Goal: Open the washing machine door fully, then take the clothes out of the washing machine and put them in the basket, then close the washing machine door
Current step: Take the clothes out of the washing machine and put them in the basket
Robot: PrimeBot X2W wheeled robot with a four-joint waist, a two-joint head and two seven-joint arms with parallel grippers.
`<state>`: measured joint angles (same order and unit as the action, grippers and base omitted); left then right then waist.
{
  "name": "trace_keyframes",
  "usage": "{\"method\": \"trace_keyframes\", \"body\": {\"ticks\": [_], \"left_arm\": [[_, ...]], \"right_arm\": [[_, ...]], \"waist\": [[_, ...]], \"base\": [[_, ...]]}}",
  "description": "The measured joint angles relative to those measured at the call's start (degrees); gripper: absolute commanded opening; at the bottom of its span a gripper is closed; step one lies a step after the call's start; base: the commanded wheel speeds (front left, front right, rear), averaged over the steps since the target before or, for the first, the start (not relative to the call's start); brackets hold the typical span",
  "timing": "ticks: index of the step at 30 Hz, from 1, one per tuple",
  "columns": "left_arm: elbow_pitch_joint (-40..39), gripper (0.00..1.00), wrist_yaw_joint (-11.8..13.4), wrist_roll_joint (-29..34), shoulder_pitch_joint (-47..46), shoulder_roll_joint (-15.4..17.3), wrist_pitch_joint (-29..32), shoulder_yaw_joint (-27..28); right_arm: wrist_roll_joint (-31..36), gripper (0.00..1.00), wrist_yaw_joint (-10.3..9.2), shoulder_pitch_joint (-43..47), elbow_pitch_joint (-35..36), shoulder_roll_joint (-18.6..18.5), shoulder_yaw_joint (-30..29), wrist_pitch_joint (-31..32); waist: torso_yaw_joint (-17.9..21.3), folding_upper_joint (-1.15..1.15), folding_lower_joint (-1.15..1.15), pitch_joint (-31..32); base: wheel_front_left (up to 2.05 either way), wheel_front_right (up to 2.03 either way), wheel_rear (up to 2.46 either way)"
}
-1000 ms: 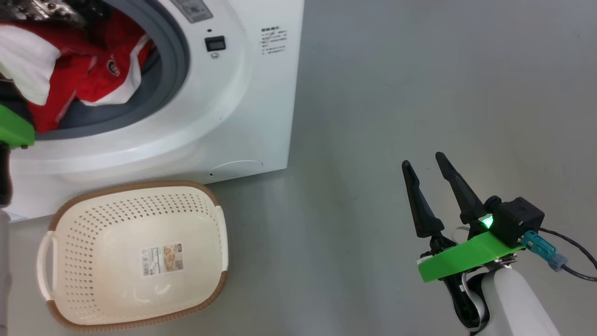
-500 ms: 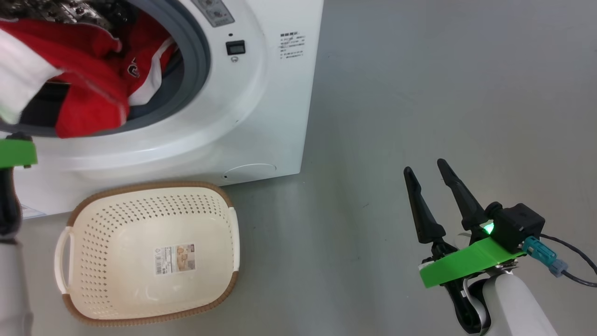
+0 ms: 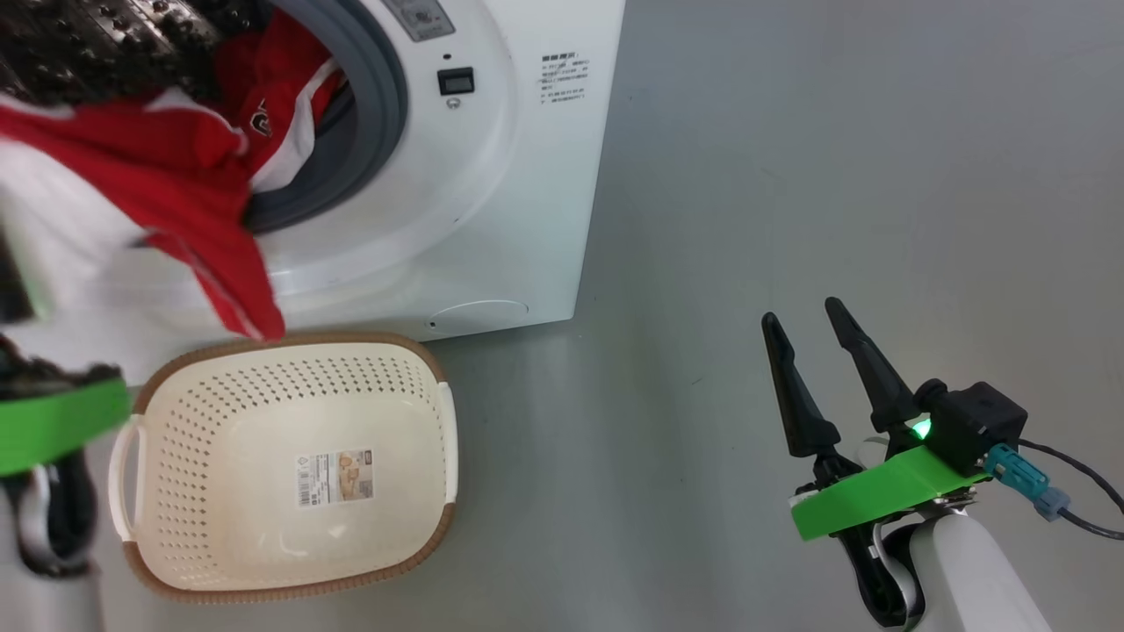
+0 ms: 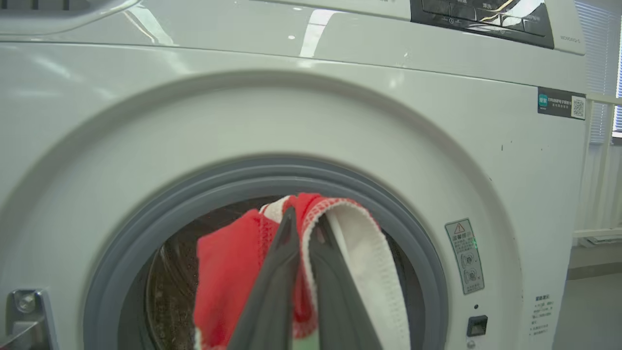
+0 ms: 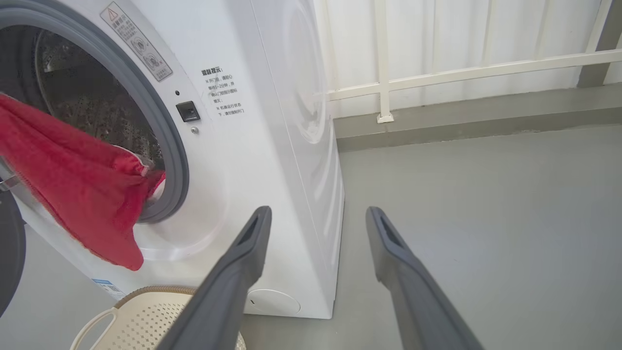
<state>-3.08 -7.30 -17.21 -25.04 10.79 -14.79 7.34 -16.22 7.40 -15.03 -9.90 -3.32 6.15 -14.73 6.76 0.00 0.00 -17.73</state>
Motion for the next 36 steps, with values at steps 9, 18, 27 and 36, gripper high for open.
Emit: {"method": "trace_keyframes", "body": {"ticks": [9,18,27,36], "left_arm": [[7.6,0.00,0.0,-0.8,7.7,-2.0,0.0,-2.7],[20.5,0.00,0.0,-0.8,9.3,-2.3,0.0,-5.6],[37.1,0.00,0.0,-0.7,6.9,-1.3,0.1,-10.0],[53.6,0.00,0.0,-0.6,-0.5,0.5,0.1,-14.6]], "right_arm": [[0.0,1.00,0.00,-0.2,0.2,0.0,0.4,0.0],[-0.1,1.00,0.00,-0.8,0.5,0.0,0.5,0.0],[-0.6,1.00,0.00,-1.9,0.6,0.0,0.6,0.0],[-0.9,1.00,0.00,-2.9,1.1,0.0,1.5,0.0]], "waist": [[0.3,0.00,0.00,-1.5],[0.8,0.00,0.00,-3.7],[1.8,0.00,0.00,-5.0],[2.7,0.00,0.00,-7.3]], "base": [[0.00,0.00,0.00],[0.00,0.00,0.00],[0.00,0.00,0.00],[0.00,0.00,0.00]]}}
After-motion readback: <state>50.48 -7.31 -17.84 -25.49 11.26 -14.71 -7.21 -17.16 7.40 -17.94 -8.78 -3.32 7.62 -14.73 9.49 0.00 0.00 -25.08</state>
